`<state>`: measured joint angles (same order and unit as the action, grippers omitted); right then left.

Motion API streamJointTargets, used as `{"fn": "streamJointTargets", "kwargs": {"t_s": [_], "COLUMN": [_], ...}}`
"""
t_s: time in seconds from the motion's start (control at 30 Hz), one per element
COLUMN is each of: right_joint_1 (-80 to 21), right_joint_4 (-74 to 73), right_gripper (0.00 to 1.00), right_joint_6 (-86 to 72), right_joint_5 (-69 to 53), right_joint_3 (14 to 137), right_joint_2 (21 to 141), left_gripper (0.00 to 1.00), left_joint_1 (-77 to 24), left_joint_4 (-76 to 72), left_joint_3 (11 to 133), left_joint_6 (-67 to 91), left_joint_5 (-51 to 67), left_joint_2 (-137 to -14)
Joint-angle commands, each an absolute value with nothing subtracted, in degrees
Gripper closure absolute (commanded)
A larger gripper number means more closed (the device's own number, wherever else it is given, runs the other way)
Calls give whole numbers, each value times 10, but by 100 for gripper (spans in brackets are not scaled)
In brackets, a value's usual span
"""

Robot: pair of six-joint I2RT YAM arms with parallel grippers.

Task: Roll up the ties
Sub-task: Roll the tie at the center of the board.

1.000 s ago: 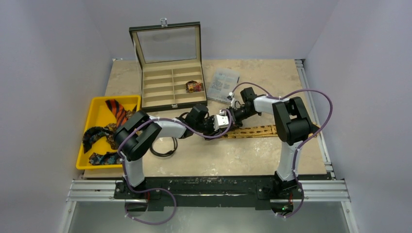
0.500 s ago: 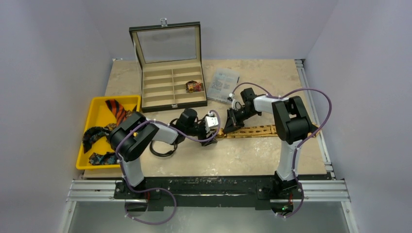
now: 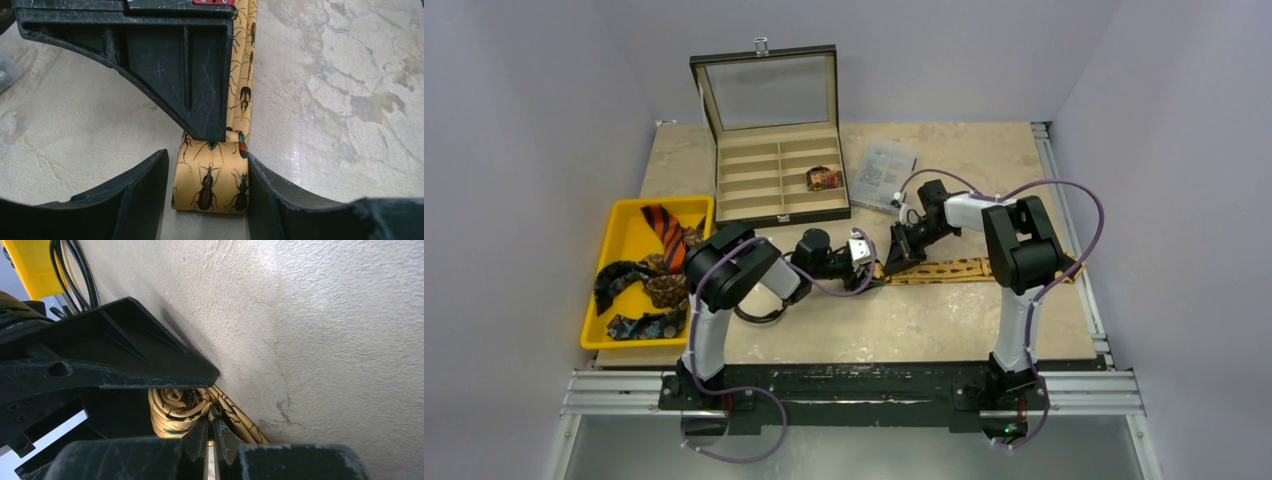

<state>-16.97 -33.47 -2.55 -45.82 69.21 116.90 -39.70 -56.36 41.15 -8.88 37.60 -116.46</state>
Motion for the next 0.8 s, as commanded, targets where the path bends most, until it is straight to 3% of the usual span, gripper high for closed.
{"fn": "streamJointTargets", "kwargs": {"t_s": [0.0, 0.33, 0.47, 0.67, 0.77], "right_joint_1": [-171, -171, -171, -171, -170], "right_joint_4": [-344, -342, -341, -330, -350], "right_gripper": [100, 100, 100, 100, 91], "right_joint_6": [30, 26, 28, 33, 44], "right_joint_5": [-272, -268, -271, -324, -360], "right_joint_3": [671, 676, 676, 673, 688], "right_joint_2": [1218, 1233, 1233, 1202, 1185], "left_gripper": [48, 54, 70, 80, 84], "left_joint_1": [-409, -427, -428, -434, -434], "left_joint_4": [-640, -686, -659, -442, -314], "left_joint_3": [410, 415, 408, 425, 439], "left_joint_6": [-33, 15, -25, -130, -178], "left_joint_5": [402, 424, 383, 311, 295], "left_joint_2": [-1197, -1231, -1227, -1163, -1139]}}
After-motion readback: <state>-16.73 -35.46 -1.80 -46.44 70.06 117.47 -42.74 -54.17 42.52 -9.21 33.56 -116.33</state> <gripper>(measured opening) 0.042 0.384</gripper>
